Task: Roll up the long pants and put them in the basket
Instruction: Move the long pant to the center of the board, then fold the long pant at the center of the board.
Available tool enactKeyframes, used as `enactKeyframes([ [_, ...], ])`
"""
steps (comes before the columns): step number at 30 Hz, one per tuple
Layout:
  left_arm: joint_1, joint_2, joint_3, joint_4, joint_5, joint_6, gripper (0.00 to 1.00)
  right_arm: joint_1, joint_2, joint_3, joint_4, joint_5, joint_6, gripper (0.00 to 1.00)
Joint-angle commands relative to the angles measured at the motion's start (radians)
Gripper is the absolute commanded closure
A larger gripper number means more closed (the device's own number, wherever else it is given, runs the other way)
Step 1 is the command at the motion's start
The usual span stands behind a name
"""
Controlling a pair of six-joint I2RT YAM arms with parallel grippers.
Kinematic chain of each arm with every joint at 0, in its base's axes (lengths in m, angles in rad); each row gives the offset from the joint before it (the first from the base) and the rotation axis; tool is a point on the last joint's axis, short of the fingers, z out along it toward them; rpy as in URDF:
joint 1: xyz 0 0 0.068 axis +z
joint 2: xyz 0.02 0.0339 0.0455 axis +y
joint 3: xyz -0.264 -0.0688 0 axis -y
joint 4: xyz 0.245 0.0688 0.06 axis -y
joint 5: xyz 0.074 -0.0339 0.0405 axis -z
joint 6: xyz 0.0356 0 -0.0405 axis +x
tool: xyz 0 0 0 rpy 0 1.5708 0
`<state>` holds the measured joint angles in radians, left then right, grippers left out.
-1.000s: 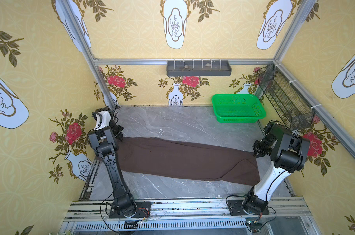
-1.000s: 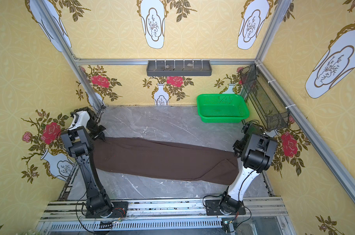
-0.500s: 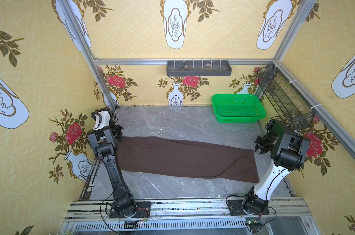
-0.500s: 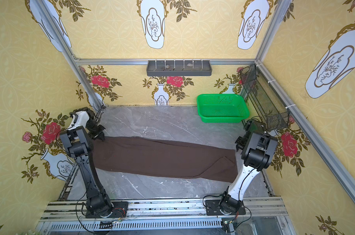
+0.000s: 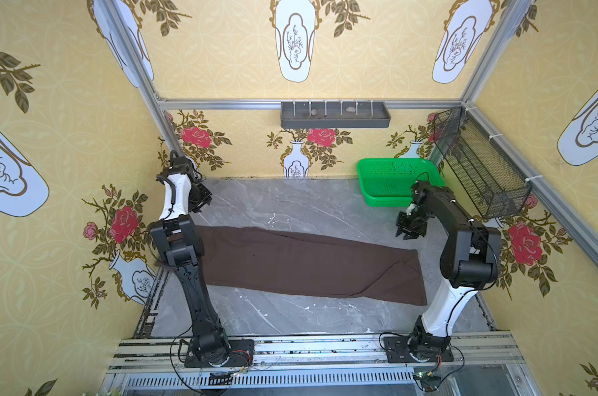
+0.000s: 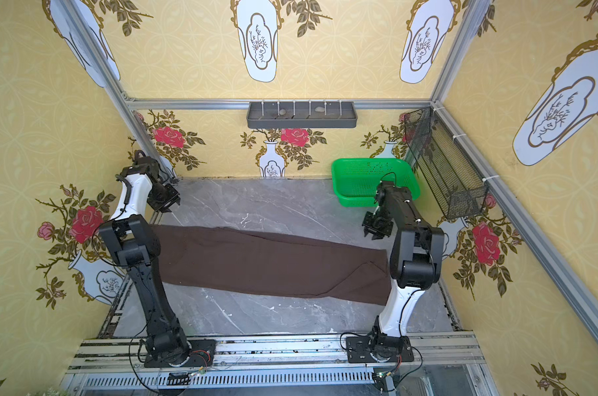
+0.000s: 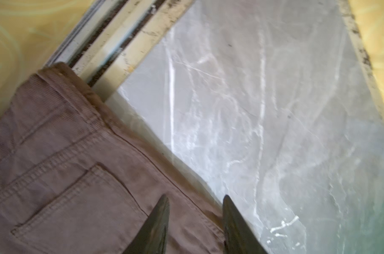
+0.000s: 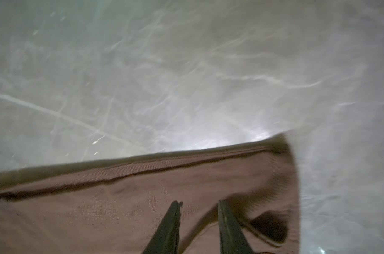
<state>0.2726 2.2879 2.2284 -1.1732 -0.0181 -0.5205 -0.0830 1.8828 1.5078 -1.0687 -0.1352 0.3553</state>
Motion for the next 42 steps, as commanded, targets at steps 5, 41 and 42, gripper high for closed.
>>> enactKeyframes([
  [5, -0.128, -0.077, -0.175, 0.022, 0.109, -0.069, 0.59, 0.058, -0.028, -0.103, -0.003, -0.071, 0.104, 0.69],
  [41, -0.401, 0.112, -0.123, -0.098, 0.049, -0.059, 0.64, 0.068, -0.088, -0.243, 0.030, -0.069, 0.039, 0.70],
  [42, -0.401, 0.103, -0.132, -0.103, 0.049, -0.057, 0.64, 0.067, -0.089, -0.246, 0.031, -0.070, 0.038, 0.70],
])
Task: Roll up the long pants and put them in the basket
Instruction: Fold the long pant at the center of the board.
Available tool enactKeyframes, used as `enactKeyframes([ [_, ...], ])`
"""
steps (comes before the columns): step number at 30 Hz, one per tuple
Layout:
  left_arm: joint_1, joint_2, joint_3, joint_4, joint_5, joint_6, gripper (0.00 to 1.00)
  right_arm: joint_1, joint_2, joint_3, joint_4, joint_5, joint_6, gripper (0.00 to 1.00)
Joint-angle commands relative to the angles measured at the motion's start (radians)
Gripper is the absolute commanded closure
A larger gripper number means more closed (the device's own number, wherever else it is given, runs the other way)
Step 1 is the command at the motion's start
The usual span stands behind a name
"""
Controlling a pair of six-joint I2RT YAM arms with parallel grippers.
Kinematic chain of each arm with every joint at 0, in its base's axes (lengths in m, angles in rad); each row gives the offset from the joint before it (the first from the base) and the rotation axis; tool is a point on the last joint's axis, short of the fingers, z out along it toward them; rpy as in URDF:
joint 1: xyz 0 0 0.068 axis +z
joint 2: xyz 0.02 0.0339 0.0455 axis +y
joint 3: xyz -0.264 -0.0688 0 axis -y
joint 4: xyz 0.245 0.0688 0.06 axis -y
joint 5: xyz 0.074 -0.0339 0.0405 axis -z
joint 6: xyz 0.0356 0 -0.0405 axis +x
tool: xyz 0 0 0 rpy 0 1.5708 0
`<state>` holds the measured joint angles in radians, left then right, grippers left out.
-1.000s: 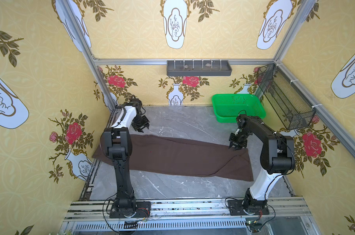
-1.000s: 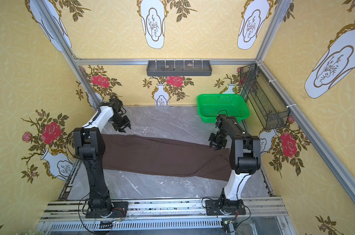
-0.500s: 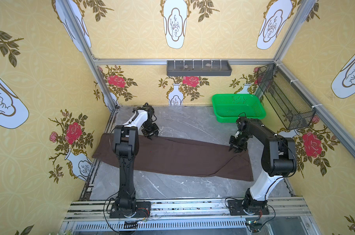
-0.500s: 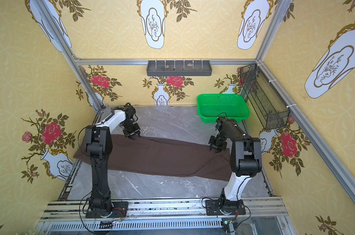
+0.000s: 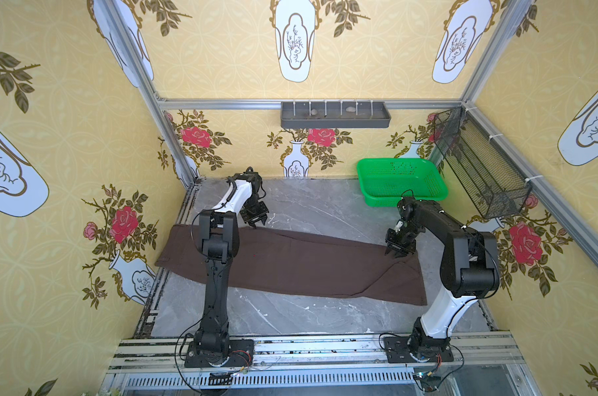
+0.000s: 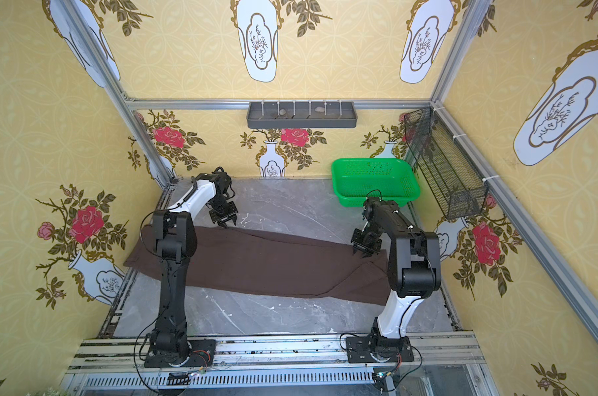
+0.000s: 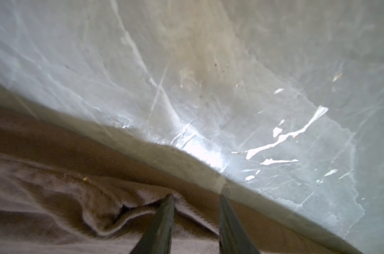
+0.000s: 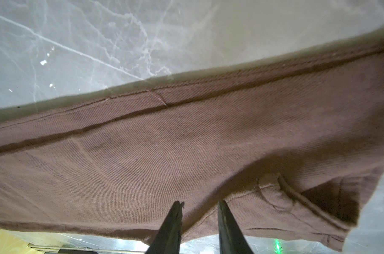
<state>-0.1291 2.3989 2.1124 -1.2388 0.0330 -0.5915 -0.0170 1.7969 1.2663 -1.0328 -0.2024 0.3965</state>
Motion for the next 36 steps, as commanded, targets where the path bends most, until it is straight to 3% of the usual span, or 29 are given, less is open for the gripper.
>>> enactKeyframes([
  [1, 0.000, -0.018, -0.021, -0.043, -0.007, 0.015, 0.64, 0.002, -0.004, -0.007, -0.003, -0.002, -0.004, 0.70],
  [6, 0.000, -0.054, -0.056, -0.038, -0.022, 0.021, 0.66, 0.002, 0.004, -0.016, 0.013, -0.014, 0.002, 0.70],
  [16, 0.000, 0.035, -0.059, -0.021, -0.031, 0.040, 0.73, 0.007, 0.020, 0.023, -0.003, -0.007, -0.010, 0.70],
  [23, 0.000, 0.079, -0.036, -0.011, -0.035, 0.055, 1.00, 0.006, 0.015, 0.012, 0.000, -0.009, -0.011, 0.70],
  [36, 0.002, 0.118, 0.176, -0.069, -0.030, 0.029, 1.00, 0.009, 0.016, -0.023, 0.024, -0.015, -0.010, 0.70],
])
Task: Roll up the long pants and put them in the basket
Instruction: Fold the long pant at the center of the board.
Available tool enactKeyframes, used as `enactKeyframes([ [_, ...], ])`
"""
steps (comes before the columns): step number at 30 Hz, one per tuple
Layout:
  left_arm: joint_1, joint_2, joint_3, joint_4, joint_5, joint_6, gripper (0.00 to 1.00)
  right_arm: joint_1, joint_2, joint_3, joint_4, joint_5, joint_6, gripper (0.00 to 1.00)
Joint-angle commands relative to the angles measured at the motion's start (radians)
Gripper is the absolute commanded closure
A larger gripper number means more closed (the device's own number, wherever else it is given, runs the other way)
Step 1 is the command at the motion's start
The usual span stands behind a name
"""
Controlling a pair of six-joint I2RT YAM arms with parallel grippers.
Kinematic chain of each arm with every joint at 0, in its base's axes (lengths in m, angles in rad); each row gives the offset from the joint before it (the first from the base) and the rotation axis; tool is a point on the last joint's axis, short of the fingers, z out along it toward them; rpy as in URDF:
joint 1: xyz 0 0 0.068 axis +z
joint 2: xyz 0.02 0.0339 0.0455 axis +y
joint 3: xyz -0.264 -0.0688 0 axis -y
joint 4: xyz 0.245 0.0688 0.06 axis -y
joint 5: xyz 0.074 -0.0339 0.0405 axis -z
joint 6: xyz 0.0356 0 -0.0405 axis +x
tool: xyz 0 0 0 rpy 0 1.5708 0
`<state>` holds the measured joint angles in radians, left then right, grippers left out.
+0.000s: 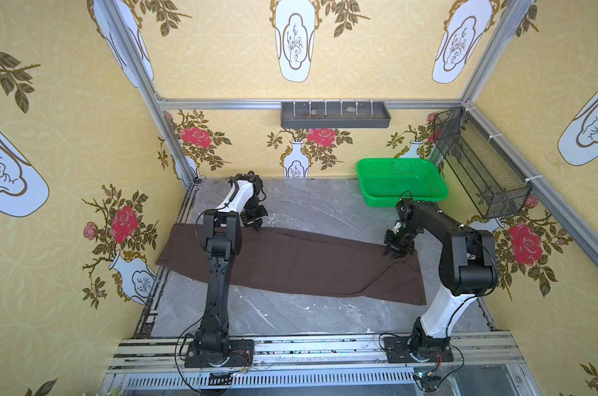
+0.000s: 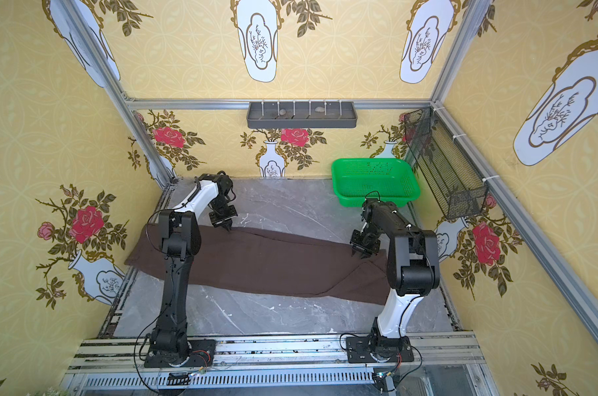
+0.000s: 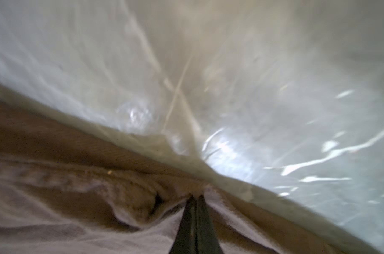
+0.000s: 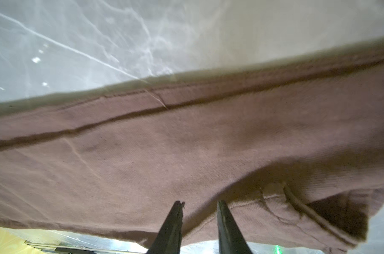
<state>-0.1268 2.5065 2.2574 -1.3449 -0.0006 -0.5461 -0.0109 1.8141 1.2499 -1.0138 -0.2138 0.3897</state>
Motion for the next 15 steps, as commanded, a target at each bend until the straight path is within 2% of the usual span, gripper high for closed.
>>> enactKeyframes([
  [1, 0.000, 0.011, 0.046, 0.035, 0.001, -0.020, 1.00, 0.003, 0.000, -0.009, 0.007, -0.004, -0.003, 0.71],
  [9, 0.009, 0.061, 0.169, 0.021, 0.014, -0.055, 1.00, 0.009, 0.009, -0.013, 0.023, -0.013, 0.001, 0.71],
  [15, 0.007, 0.091, 0.163, 0.039, 0.026, -0.061, 1.00, 0.047, 0.044, 0.022, 0.074, -0.049, 0.052, 0.71],
])
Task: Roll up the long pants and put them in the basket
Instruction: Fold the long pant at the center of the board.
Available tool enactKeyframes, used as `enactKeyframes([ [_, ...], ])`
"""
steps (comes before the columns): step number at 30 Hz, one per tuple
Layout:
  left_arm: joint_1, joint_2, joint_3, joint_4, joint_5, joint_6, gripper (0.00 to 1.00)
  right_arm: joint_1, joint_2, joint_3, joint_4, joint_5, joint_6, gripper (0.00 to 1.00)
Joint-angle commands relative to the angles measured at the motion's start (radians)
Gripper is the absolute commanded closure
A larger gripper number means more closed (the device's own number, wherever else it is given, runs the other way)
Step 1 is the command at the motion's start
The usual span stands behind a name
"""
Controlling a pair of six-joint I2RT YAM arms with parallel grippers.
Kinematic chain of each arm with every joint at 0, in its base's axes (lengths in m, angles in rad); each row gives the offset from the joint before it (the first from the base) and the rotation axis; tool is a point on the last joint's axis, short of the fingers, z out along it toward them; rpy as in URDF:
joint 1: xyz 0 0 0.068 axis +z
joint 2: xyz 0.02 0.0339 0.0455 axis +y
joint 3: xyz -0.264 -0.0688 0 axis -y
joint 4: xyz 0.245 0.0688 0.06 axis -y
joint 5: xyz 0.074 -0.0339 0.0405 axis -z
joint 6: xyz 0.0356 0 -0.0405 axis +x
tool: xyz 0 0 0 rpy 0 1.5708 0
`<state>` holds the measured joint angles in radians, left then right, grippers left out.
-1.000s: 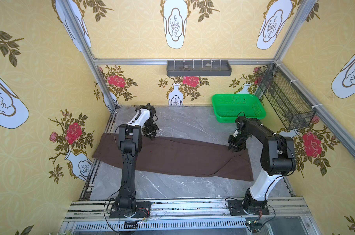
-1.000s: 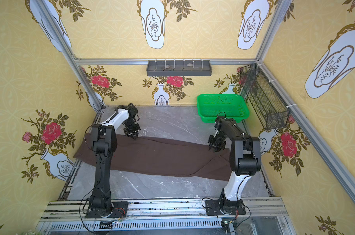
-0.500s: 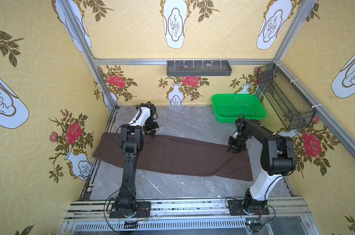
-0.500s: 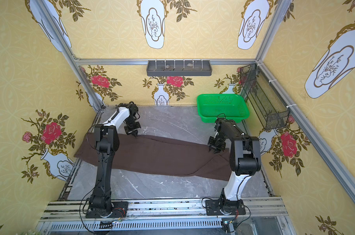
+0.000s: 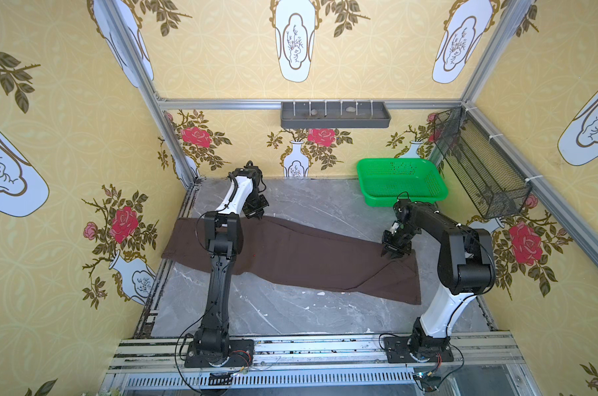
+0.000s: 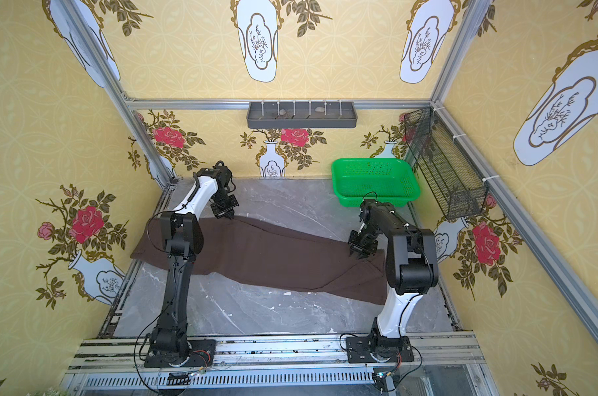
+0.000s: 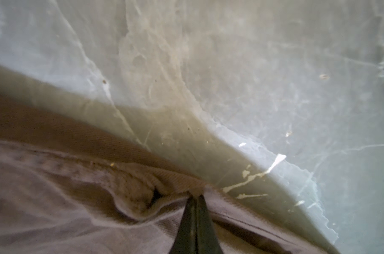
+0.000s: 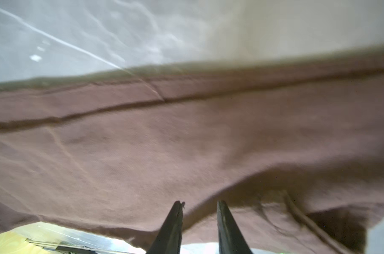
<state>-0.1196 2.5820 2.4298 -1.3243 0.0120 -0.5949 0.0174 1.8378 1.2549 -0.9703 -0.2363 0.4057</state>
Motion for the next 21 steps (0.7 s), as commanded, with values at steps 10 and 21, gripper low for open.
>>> enactKeyframes([
  [10, 0.020, 0.036, -0.043, 0.049, -0.004, 0.000, 1.00, 0.122, 0.007, -0.087, -0.043, 0.068, 0.077, 0.73],
  [21, 0.074, 0.047, -0.038, 0.048, -0.010, 0.021, 1.00, -0.024, -0.001, -0.187, -0.145, 0.312, 0.073, 0.74],
])
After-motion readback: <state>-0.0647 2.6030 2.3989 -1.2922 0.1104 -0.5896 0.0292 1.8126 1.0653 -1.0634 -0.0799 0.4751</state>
